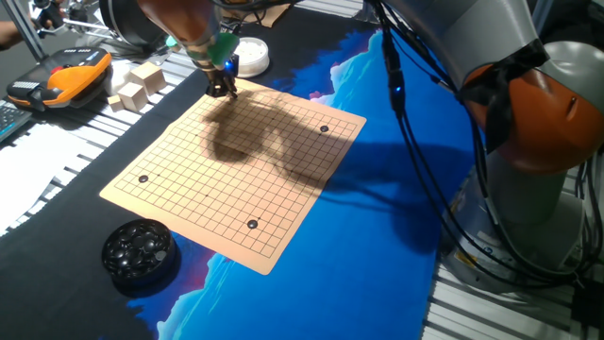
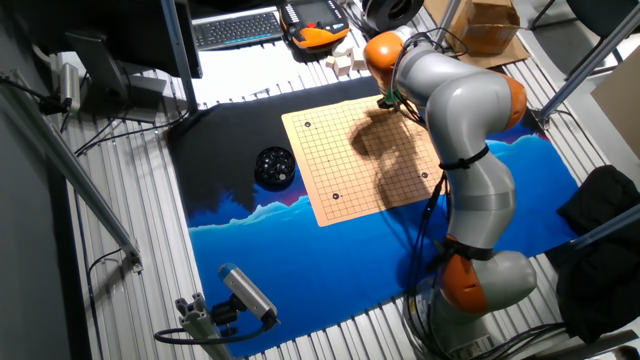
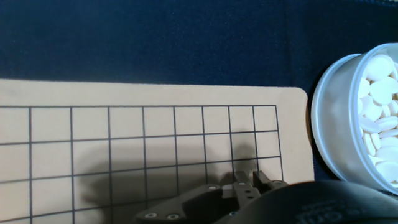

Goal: Play the first move as black on the 3-4 point in the upper right corner of the Go board

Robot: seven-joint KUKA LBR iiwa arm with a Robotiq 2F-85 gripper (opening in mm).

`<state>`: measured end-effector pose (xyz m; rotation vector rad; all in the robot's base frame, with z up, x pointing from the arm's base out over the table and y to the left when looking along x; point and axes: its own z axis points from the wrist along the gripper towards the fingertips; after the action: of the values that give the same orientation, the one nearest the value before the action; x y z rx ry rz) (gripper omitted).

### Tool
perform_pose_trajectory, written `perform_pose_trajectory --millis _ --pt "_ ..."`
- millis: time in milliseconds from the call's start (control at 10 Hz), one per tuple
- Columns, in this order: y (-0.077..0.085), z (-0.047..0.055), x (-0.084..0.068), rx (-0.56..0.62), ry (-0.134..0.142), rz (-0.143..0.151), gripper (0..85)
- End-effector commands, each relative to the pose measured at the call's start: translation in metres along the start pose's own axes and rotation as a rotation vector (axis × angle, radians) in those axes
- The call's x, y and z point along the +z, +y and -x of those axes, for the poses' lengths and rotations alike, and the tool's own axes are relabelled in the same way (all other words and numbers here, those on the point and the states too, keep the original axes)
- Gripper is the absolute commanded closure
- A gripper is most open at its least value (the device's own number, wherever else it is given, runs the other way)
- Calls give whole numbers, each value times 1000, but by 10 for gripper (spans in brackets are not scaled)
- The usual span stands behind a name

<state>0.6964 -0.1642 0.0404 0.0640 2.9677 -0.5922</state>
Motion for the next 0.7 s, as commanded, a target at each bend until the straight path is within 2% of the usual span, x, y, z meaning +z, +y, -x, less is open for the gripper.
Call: perform_pose_trajectory --millis 0,600 --pt "0 0 0 1 -1 0 680" --pt "3 0 -2 11 -3 14 680"
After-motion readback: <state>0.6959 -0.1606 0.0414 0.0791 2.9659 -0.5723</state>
